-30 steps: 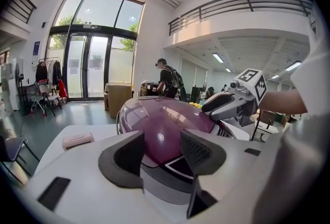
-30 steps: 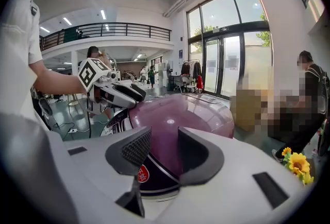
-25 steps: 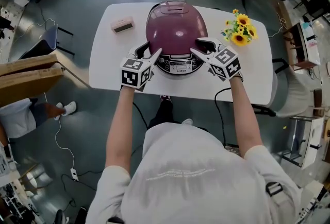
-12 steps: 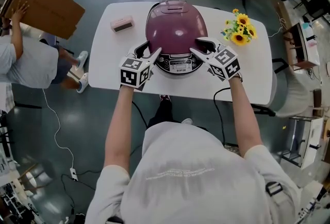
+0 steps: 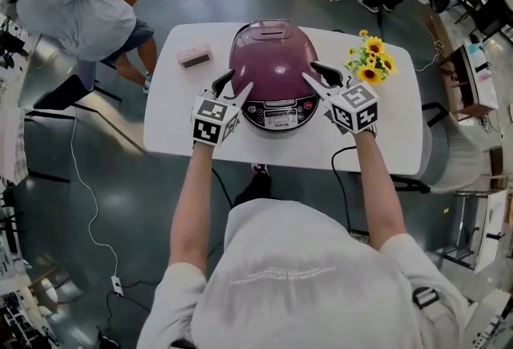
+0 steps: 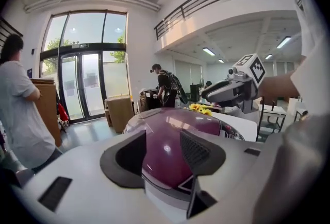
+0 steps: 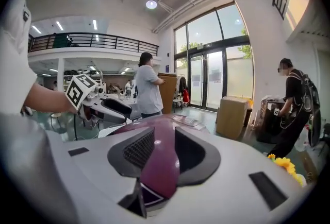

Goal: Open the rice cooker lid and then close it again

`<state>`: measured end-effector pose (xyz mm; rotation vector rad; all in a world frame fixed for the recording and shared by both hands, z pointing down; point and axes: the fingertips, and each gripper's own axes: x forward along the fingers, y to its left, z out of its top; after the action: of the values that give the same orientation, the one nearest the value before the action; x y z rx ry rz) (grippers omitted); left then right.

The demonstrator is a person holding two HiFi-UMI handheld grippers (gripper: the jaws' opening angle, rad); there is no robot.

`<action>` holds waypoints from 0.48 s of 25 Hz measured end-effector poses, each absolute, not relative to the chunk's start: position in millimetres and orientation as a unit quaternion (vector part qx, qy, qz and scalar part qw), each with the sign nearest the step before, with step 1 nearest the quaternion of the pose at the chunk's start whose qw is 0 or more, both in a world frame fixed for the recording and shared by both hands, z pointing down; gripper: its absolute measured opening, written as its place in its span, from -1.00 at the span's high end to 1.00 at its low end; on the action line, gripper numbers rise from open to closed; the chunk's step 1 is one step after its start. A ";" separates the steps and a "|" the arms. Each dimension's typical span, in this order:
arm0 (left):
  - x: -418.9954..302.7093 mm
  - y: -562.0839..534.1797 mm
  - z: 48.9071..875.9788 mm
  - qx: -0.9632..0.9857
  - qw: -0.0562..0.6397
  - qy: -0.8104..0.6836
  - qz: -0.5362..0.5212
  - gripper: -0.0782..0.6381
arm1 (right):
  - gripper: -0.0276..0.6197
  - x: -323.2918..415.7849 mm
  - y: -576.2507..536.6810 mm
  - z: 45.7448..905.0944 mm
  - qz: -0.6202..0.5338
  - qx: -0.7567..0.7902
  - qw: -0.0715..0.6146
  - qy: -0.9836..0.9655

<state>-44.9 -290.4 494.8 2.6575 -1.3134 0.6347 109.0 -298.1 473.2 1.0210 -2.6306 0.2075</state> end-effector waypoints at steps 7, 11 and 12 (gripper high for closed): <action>-48.8 -315.9 447.9 0.869 0.021 -0.467 0.161 0.44 | 0.71 130.2 -317.0 429.0 0.021 0.409 0.144 -0.901; -50.7 -325.9 420.5 0.866 -0.002 -0.480 0.142 0.70 | 0.77 138.5 -322.0 402.5 0.002 0.425 0.127 -0.896; -50.4 -328.1 413.1 0.866 -0.008 -0.482 0.135 0.72 | 0.78 140.2 -323.1 395.4 -0.003 0.428 0.122 -0.895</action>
<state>-50.4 -328.1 413.1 2.7330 -1.5229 0.4266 140.2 -323.1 395.4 1.2500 -2.6144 -0.0098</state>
